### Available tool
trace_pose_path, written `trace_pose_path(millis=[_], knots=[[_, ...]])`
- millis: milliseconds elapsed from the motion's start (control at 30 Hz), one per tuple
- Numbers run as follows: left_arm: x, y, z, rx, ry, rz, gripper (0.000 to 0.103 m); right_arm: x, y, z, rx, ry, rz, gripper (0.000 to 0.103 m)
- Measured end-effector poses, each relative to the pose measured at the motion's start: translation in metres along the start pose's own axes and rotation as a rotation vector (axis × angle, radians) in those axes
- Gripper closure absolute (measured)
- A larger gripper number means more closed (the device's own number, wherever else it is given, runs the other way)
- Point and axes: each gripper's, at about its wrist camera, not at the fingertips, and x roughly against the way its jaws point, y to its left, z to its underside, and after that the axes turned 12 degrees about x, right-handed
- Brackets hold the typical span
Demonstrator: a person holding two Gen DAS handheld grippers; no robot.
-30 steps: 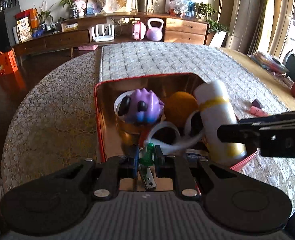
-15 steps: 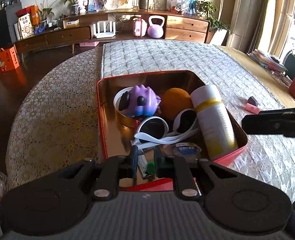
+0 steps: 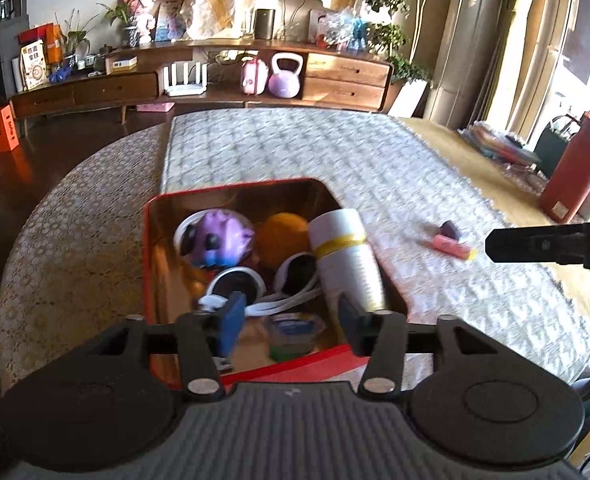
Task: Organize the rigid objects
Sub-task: 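Move the left tool toward the pink stick while the right tool moves toward the purple block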
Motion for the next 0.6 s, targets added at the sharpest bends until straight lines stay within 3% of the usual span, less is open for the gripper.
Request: trace_pose_path(millis=[233, 367, 600], knots=[[-0.004, -0.032, -0.002, -0.030, -0.004, 0.037, 0.043, 0.017, -0.051, 0.005, -0.042, -0.002, 0.074, 0.005], [-0.012, -0.054, -0.004, -0.058, -0.002, 0.073, 0.041, 0.018, -0.079, 0.007, -0.075, 0.014, 0.103, 0.004], [-0.033, -0.103, -0.004, -0.118, 0.006, 0.147, 0.026, 0.007, -0.117, 0.002, -0.076, 0.050, 0.142, 0.004]])
